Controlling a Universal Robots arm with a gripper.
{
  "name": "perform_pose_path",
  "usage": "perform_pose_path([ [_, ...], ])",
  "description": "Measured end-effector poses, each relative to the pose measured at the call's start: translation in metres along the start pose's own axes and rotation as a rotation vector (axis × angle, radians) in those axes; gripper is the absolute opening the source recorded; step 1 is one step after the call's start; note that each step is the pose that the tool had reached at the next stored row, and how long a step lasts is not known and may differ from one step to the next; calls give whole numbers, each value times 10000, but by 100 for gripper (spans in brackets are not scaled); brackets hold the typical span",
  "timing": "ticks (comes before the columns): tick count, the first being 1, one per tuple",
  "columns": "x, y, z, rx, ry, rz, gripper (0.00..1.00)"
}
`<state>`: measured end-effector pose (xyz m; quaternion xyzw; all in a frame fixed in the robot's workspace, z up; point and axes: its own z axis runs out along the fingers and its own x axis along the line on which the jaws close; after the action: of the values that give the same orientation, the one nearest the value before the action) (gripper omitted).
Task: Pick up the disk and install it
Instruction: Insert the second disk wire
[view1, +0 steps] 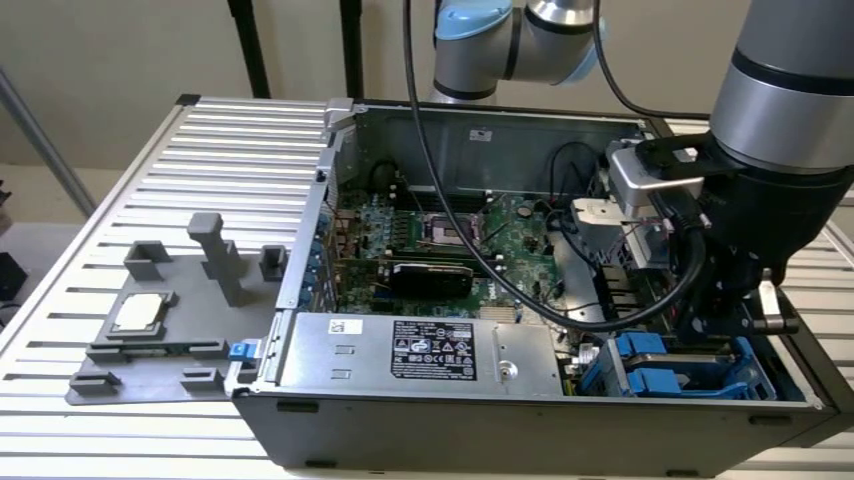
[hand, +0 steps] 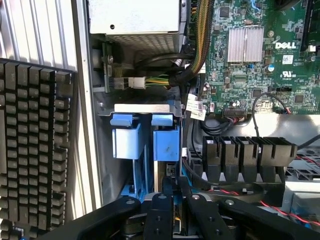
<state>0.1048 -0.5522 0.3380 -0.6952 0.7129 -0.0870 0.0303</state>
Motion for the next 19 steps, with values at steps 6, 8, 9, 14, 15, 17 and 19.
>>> perform_pose_path([
  [6,0,0,1,-1,-41,6,16],
  [8,0,0,0,-2,-49,8,16],
  [9,0,0,0,-2,-53,8,16],
  [14,1,-3,-14,-2,-67,9,16],
  [15,2,-4,-17,-2,-66,9,16],
  [17,8,-3,-17,-2,-69,11,16],
  [19,23,-3,-16,-2,-69,12,16],
])
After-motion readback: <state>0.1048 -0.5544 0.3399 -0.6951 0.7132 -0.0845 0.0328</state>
